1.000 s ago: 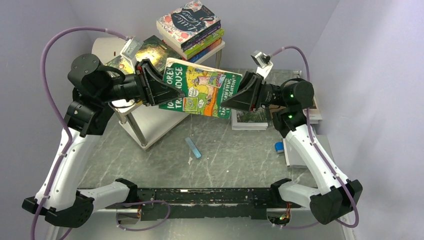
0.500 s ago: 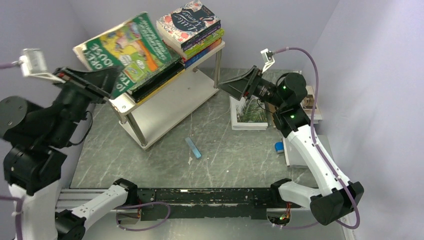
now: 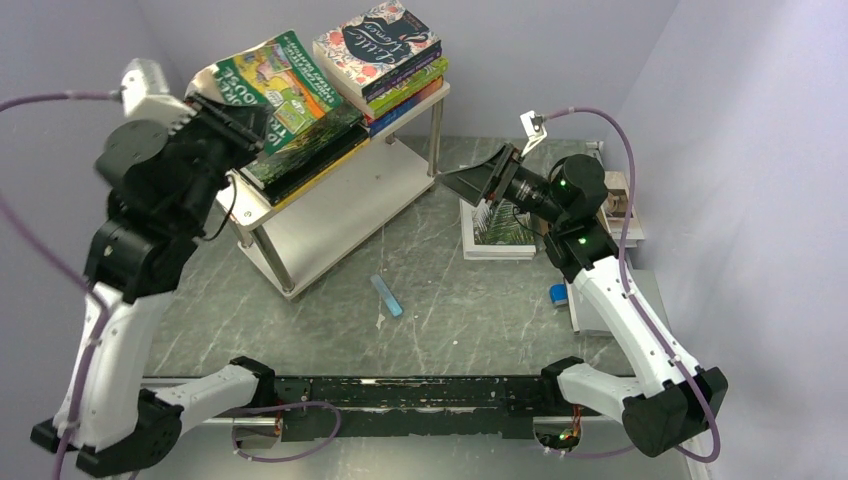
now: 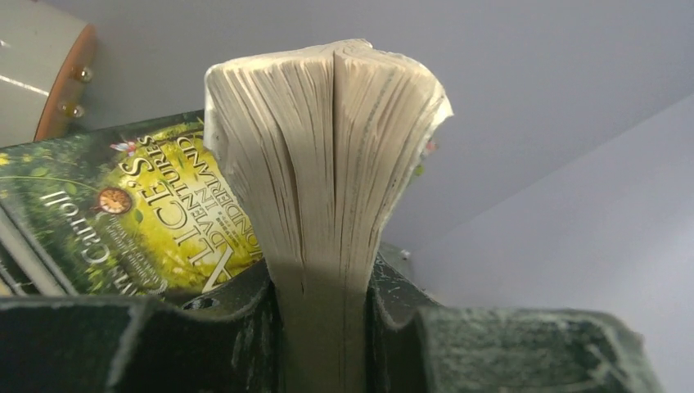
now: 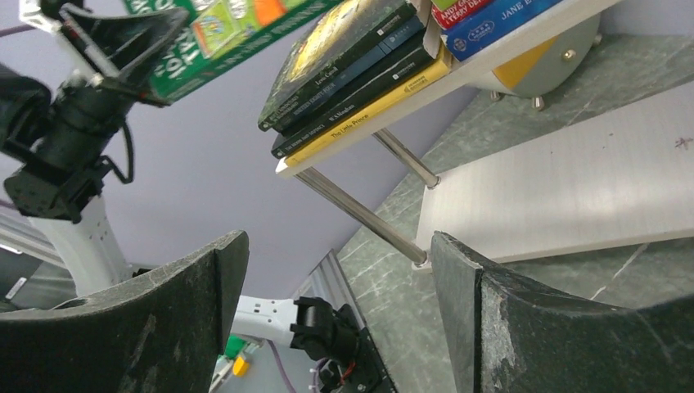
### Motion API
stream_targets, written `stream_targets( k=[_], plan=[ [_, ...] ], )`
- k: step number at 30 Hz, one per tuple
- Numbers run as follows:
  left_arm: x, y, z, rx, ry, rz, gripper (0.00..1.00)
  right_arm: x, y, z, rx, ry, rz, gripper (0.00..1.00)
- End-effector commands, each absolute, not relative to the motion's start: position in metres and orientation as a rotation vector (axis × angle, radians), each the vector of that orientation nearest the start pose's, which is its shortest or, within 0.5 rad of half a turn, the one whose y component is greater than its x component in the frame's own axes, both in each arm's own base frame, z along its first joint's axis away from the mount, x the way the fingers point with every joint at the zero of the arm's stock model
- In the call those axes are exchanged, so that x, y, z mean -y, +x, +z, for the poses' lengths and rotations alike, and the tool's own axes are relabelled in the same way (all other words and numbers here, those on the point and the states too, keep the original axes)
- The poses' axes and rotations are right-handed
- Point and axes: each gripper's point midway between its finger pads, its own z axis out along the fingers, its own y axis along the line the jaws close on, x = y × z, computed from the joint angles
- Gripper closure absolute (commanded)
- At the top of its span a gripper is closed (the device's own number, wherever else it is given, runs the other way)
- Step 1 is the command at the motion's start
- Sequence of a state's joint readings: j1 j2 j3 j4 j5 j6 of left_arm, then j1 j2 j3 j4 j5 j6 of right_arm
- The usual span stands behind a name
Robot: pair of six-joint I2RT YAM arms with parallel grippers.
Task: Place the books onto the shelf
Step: Place the book on the shelf.
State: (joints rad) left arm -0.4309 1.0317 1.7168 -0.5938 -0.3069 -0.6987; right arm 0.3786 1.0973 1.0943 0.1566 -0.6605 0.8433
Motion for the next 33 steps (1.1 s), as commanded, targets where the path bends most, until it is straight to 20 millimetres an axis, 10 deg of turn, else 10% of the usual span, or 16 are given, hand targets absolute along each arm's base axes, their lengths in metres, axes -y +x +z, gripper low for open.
stream_targets(
  k=[1, 11, 23, 33],
  plan=[
    [0.096, 0.280, 0.575, -1.295, -0.489, -0.767, 0.95, -0.248, 0.267, 0.412, -1.592, -0.228, 1.449, 0.16],
    [0.107, 0.300, 0.547, -1.359, -0.536, -0.779, 0.95, -0.249, 0.268, 0.403, -1.612, -0.219, 1.459, 0.17],
    [0.106, 0.302, 0.539, -1.430, -0.526, -0.725, 0.27, -0.249, 0.265, 0.400, -1.619, -0.208, 1.478, 0.18],
    [0.101, 0.317, 0.514, -1.575, -0.427, -0.507, 0.17, -0.243, 0.267, 0.398, -1.619, -0.173, 1.430, 0.18]
  ],
)
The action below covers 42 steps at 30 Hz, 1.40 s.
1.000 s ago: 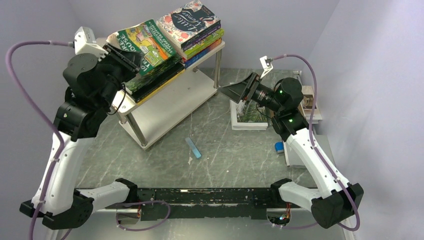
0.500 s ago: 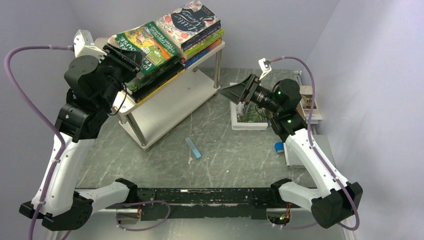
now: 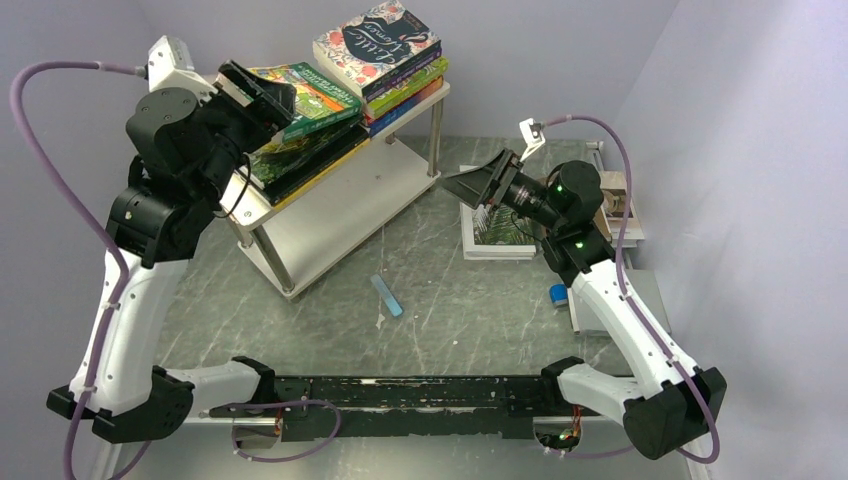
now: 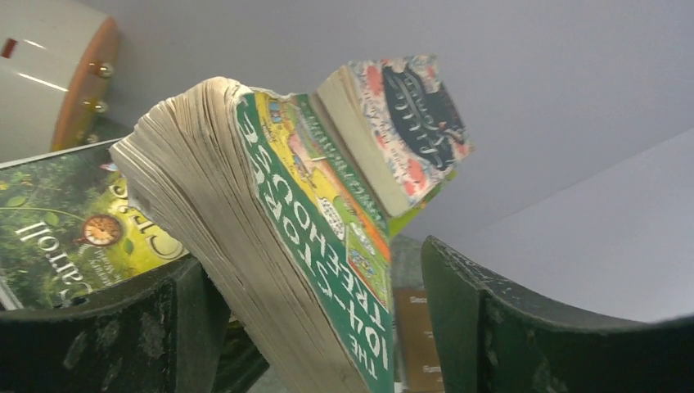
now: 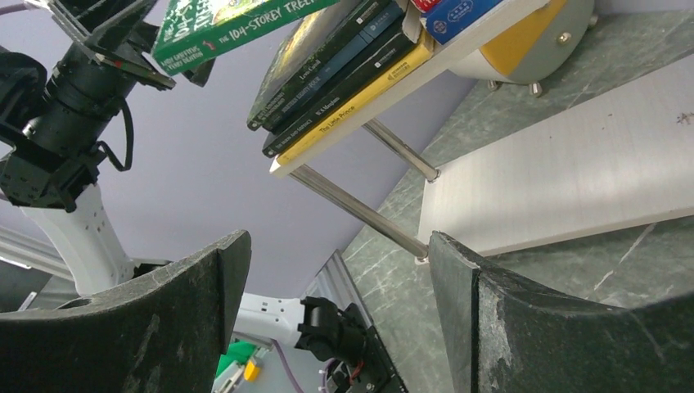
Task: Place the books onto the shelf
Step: Place the book on the shelf.
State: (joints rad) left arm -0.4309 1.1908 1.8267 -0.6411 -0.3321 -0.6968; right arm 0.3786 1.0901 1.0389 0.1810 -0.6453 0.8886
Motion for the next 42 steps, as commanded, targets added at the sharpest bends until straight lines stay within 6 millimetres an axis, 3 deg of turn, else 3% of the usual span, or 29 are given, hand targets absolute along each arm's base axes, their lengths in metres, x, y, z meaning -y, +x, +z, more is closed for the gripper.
stream_targets(
  k=[1, 12, 15, 18, 23, 27, 30, 32, 35, 39, 42],
  plan=[
    [0.097, 0.317, 0.512, -1.580, -0.427, -0.480, 0.16, -0.243, 0.267, 0.397, -1.623, -0.172, 1.427, 0.18],
    [0.026, 0.294, 0.535, -1.476, -0.541, -0.131, 0.04, -0.241, 0.271, 0.388, -1.659, -0.150, 1.398, 0.18],
    [0.022, 0.287, 0.539, -1.461, -0.530, -0.129, 0.03, -0.241, 0.272, 0.385, -1.668, -0.142, 1.397, 0.18],
    [0.035, 0.280, 0.541, -1.470, -0.454, -0.208, 0.04, -0.239, 0.275, 0.381, -1.681, -0.125, 1.374, 0.18],
    [0.075, 0.261, 0.530, -1.525, -0.198, -0.388, 0.05, -0.233, 0.281, 0.371, -1.725, -0.093, 1.296, 0.18],
    [0.132, 0.223, 0.519, -1.519, 0.199, -0.628, 0.06, -0.218, 0.291, 0.351, -1.801, -0.041, 1.145, 0.18],
    [0.163, 0.193, 0.496, -1.528, 0.452, -0.769, 0.08, -0.196, 0.301, 0.326, -1.884, 0.020, 0.956, 0.18],
    [0.171, 0.175, 0.481, -1.512, 0.563, -0.819, 0.09, -0.173, 0.313, 0.303, -1.939, 0.088, 0.772, 0.18],
    [0.175, 0.164, 0.449, -1.524, 0.659, -0.827, 0.08, -0.145, 0.322, 0.272, -1.990, 0.157, 0.570, 0.17],
    [0.182, 0.139, 0.428, -1.473, 0.807, -0.881, 0.07, -0.118, 0.331, 0.231, -2.038, 0.243, 0.383, 0.14],
    [0.183, 0.143, 0.412, -1.471, 0.794, -0.881, 0.06, -0.104, 0.340, 0.195, -2.097, 0.293, 0.285, 0.12]
  ],
)
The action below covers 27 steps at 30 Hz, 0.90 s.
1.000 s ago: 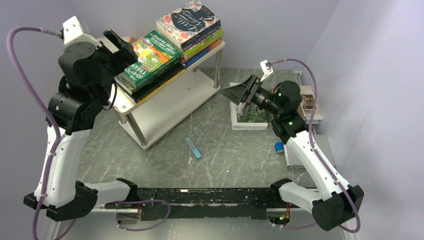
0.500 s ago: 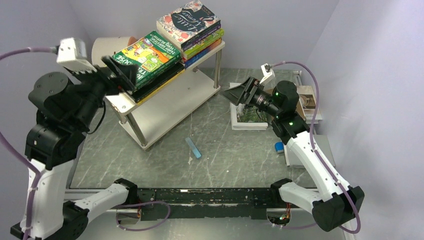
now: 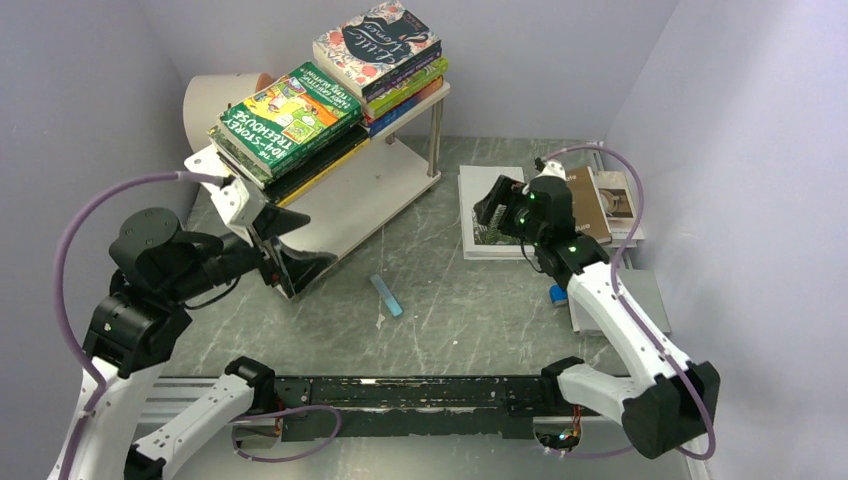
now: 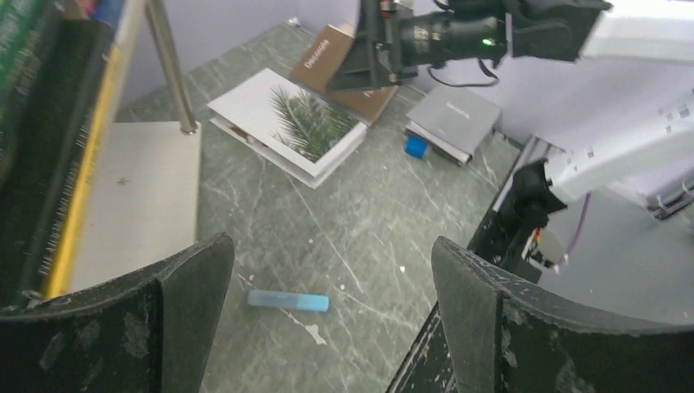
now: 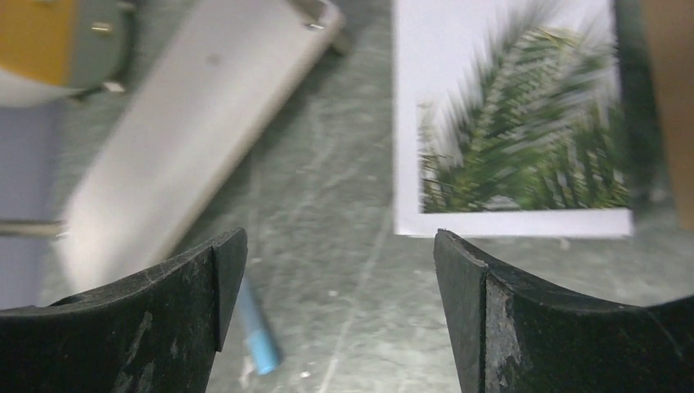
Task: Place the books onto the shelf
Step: Place the book on the shelf.
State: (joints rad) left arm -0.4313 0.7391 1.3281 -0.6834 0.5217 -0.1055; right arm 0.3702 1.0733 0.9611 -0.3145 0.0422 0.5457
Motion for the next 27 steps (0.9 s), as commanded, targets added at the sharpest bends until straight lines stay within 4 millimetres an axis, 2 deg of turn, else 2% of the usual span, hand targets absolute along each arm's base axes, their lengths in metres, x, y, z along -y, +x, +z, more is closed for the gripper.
stream_targets(
  k=[1, 4, 6, 8, 13, 15, 21, 27],
  plan=[
    [0.182, 0.148, 0.406, -1.487, 0.778, -0.865, 0.06, -0.101, 0.343, 0.185, -2.116, 0.301, 0.266, 0.12],
    [0.184, 0.154, 0.388, -1.531, 0.769, -0.855, 0.06, -0.096, 0.356, 0.147, -2.192, 0.297, 0.215, 0.11],
    [0.190, 0.153, 0.379, -1.535, 0.782, -0.884, 0.07, -0.097, 0.364, 0.132, -2.230, 0.268, 0.179, 0.12],
    [0.195, 0.152, 0.373, -1.537, 0.791, -0.922, 0.08, -0.100, 0.371, 0.123, -2.267, 0.209, 0.153, 0.13],
    [0.202, 0.162, 0.358, -1.585, 0.771, -0.953, 0.10, -0.106, 0.384, 0.122, -2.270, 0.177, 0.083, 0.13],
    [0.202, 0.169, 0.362, -1.590, 0.735, -0.947, 0.12, -0.108, 0.386, 0.120, -2.272, 0.186, 0.093, 0.13],
    [0.204, 0.183, 0.393, -1.527, 0.656, -0.941, 0.13, -0.113, 0.384, 0.102, -2.311, 0.205, 0.126, 0.13],
    [0.221, 0.196, 0.411, -1.496, 0.662, -0.979, 0.16, -0.113, 0.383, 0.095, -2.319, 0.253, 0.135, 0.13]
  ],
)
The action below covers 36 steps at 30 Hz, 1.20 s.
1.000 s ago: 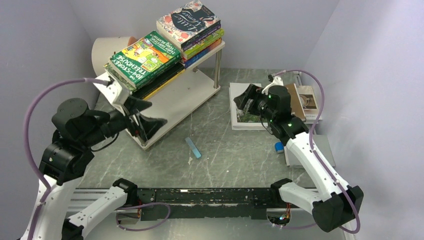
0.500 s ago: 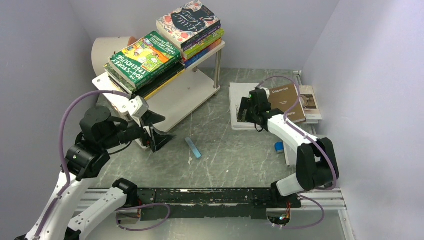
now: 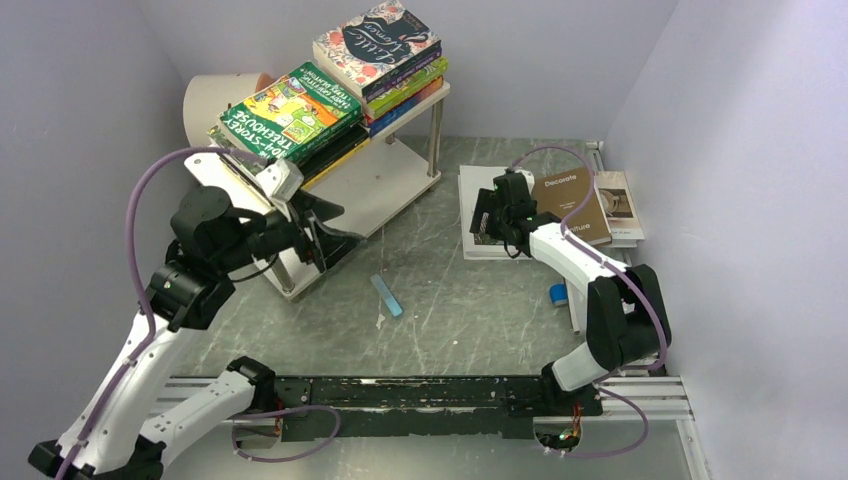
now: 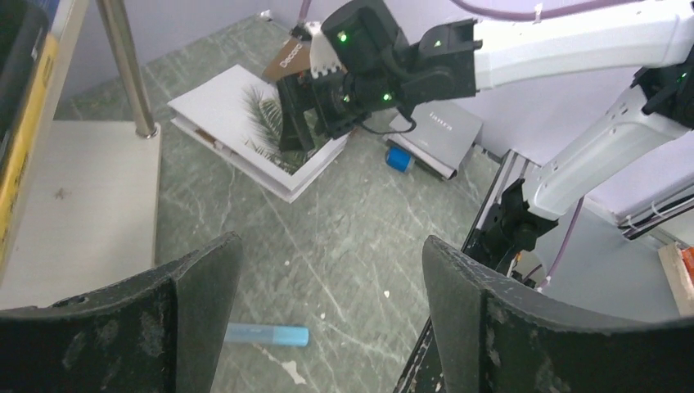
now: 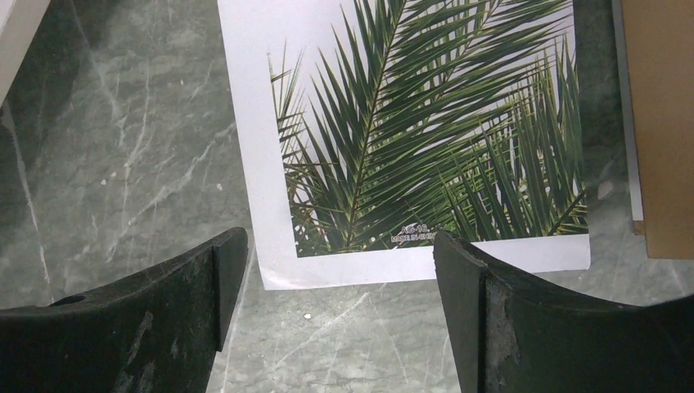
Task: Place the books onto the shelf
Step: Place the book on the shelf, then pick up the book from the center of the board.
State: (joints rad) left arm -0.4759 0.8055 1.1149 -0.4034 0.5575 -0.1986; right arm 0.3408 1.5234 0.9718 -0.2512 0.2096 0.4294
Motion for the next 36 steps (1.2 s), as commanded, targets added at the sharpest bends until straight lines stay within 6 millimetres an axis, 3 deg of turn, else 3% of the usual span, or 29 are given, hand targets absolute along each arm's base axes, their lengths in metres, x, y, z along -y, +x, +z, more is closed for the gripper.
stream_targets(
  k=[1, 7, 13, 18, 23, 29, 32, 36],
  plan=[
    [0.226, 0.197, 0.415, -1.489, 0.664, -0.979, 0.16, -0.112, 0.384, 0.095, -2.319, 0.262, 0.132, 0.13],
    [0.269, 0.202, 0.410, -1.533, 0.690, -0.922, 0.20, -0.108, 0.385, 0.089, -2.330, 0.319, 0.127, 0.21],
    [0.327, 0.189, 0.394, -1.584, 0.725, -0.839, 0.18, -0.097, 0.386, 0.094, -2.306, 0.364, 0.138, 0.29],
    [0.372, 0.183, 0.369, -1.649, 0.688, -0.802, 0.11, -0.067, 0.382, 0.095, -2.287, 0.472, 0.113, 0.27],
    [0.417, 0.193, 0.340, -1.719, 0.594, -0.819, 0.03, -0.034, 0.375, 0.082, -2.321, 0.550, 0.105, 0.16],
    [0.463, 0.222, 0.278, -1.888, 0.486, -0.718, 0.03, -0.014, 0.381, 0.075, -2.303, 0.600, 0.143, 0.11],
    [0.472, 0.253, 0.239, -2.016, 0.392, -0.627, 0.03, -0.014, 0.388, 0.070, -2.329, 0.574, 0.168, 0.10],
    [0.483, 0.293, 0.191, -2.183, 0.309, -0.674, 0.09, -0.017, 0.395, 0.061, -2.357, 0.556, 0.190, 0.11]
  ],
)
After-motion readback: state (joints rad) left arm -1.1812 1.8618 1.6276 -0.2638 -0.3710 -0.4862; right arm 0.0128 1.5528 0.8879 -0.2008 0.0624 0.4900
